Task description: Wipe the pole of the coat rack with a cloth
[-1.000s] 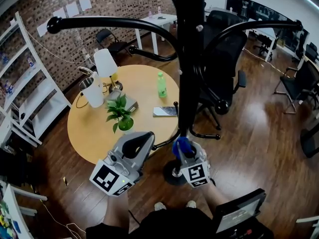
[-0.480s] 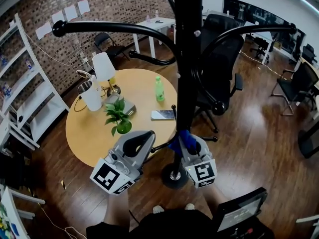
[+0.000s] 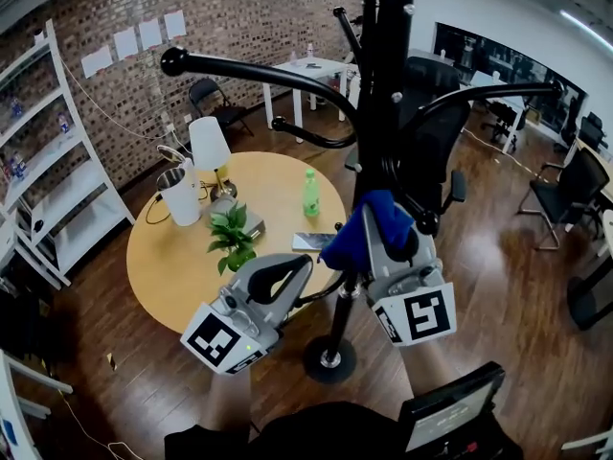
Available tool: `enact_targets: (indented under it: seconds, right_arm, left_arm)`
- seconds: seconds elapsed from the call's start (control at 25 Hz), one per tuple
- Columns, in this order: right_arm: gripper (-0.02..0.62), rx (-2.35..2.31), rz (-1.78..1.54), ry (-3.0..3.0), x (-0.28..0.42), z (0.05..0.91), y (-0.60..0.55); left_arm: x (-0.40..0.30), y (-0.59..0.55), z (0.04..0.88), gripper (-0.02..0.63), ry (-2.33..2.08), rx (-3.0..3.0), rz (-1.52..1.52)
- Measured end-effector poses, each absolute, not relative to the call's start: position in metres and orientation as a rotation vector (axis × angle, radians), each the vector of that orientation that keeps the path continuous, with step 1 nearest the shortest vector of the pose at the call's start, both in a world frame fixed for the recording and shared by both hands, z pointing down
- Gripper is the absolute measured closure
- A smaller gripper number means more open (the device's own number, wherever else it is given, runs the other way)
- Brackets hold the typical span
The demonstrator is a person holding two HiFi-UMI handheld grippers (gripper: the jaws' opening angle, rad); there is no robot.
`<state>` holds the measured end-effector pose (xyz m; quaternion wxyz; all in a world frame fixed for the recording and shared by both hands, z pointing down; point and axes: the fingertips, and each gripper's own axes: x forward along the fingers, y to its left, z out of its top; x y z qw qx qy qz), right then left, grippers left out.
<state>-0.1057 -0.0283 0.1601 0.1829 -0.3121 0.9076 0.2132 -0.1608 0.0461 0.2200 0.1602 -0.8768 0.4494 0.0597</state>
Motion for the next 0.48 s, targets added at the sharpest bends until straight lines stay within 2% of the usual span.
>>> enact_targets:
  seconds: [0.2, 0.48]
  right_arm:
    - [0.572, -0.851, 0.660, 2.494, -0.103, 0.117, -0.027]
    - [0.572, -0.878, 0.666, 2.496, -0.103, 0.127, -0.026]
  left_arm:
    - [-0.163, 0.048, 0.213, 0.612, 1.282, -2.485, 0.184]
    - [-0.163, 0.047, 0.215, 0.612, 1.277, -2.494, 0.194]
